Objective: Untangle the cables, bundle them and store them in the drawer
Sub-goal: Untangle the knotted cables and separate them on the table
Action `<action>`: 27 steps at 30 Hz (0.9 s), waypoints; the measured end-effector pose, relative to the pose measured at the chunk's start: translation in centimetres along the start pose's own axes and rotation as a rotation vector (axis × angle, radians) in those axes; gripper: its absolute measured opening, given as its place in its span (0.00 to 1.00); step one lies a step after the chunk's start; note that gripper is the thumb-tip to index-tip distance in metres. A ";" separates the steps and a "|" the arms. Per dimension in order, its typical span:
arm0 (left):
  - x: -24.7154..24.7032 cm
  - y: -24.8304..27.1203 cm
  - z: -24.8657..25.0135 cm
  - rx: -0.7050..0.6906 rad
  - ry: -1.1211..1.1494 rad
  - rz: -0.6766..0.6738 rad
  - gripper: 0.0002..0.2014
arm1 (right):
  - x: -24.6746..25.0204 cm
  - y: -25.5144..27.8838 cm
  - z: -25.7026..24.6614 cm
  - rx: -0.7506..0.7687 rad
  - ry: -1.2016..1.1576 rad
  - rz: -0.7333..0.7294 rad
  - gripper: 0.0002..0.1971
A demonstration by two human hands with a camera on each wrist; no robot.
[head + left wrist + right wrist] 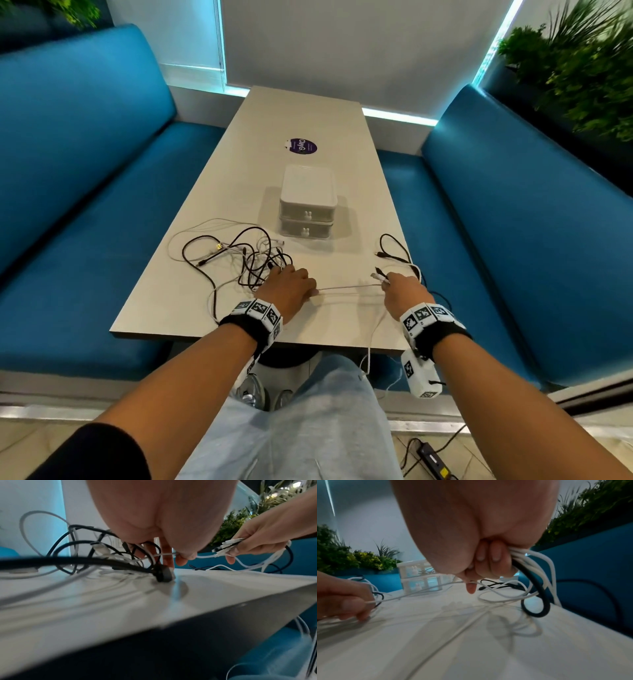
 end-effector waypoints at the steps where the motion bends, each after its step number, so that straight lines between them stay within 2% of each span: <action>1: 0.1 -0.2 0.3 0.015 -0.013 -0.004 0.16 | 0.0 0.0 -0.4 0.009 -0.016 0.030 0.10; 5: 0.1 -0.5 1.0 0.046 -0.042 -0.034 0.16 | -0.4 0.4 -2.0 0.044 -0.098 0.120 0.09; 8: -0.3 -0.5 1.1 0.083 -0.002 -0.037 0.15 | -0.6 0.6 -3.0 0.072 -0.210 0.155 0.13; 11: 0.1 -0.6 1.9 0.067 0.012 -0.035 0.16 | -1.5 0.9 -4.7 0.230 -0.345 0.092 0.14; 13: 0.7 -0.8 2.7 0.041 0.041 -0.025 0.16 | -2.4 1.4 -6.0 0.334 -0.343 0.022 0.14; 15: 0.9 -0.8 3.1 0.028 0.076 -0.036 0.16 | -3.2 1.7 -6.6 0.371 -0.327 -0.022 0.14; 23: 0.0 -0.8 1.4 0.039 0.147 -0.095 0.14 | -3.5 0.8 -4.7 0.313 -0.234 -0.092 0.12; 27: -0.4 -0.9 0.1 0.059 0.207 -0.100 0.14 | -2.2 -0.3 -1.8 0.194 -0.160 -0.058 0.11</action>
Point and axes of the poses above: each hand's wrist, its own y-axis away from the middle knuckle, its own x-axis out of the back of the hand, z = x × y, the point moved 4 cm from there along -y, towards the middle knuckle, and after that the axes turned 3 degrees about -z, right-handed, at the moved point
